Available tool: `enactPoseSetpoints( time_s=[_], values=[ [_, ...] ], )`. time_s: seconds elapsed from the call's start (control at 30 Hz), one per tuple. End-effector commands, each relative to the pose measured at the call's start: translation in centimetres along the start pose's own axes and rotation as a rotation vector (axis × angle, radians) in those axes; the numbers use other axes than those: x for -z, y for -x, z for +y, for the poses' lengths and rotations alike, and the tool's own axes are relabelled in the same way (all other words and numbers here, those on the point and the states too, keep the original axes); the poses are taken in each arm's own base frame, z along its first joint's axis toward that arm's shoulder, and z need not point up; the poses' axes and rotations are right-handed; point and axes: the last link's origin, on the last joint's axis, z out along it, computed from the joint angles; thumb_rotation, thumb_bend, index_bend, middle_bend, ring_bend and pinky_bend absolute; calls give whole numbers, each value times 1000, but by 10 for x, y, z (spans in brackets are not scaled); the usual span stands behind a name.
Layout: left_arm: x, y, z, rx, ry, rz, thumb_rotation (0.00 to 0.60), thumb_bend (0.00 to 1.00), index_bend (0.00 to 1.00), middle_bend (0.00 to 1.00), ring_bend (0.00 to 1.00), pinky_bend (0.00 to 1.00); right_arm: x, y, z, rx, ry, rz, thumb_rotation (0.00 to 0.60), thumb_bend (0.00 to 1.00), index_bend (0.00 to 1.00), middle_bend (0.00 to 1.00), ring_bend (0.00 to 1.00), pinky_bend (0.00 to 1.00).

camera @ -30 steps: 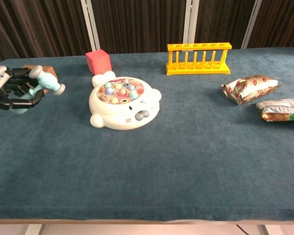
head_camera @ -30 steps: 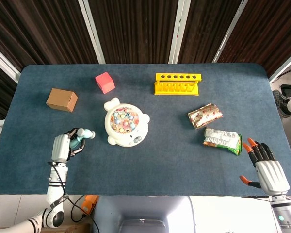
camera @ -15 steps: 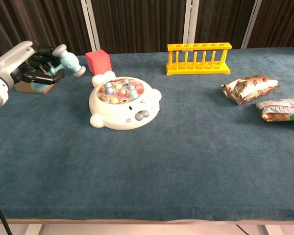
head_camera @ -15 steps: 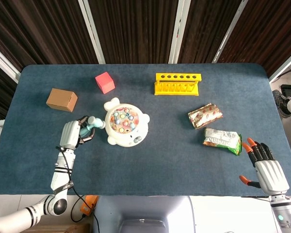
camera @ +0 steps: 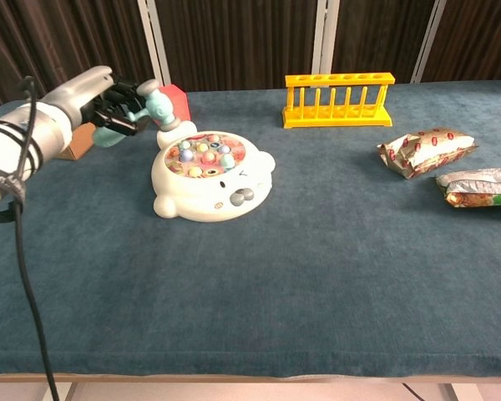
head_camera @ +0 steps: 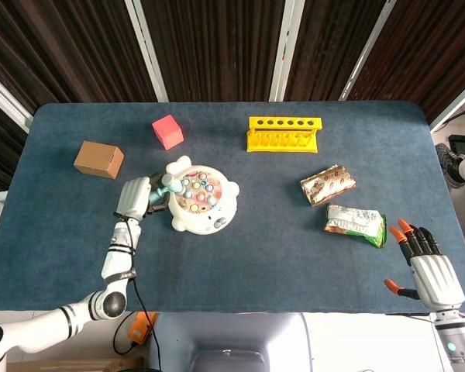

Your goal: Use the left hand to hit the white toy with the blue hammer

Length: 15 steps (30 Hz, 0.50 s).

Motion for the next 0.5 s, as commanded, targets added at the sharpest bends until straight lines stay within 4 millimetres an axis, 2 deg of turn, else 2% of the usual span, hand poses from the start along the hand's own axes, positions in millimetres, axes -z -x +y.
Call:
enactPoseSetpoints(
  time_s=[0.03, 0.5],
  values=[
    [-12, 12, 11, -26, -14, -23, 600, 842, 570, 947, 991, 1000, 0, -1, 1, -3, 0, 1, 600, 269, 0, 0, 0, 0],
    [-18, 29, 8, -79, -26, -41, 600, 843, 570, 947, 991, 1000, 3, -4, 4, -10, 7, 8, 600, 269, 0, 0, 0, 0]
  ],
)
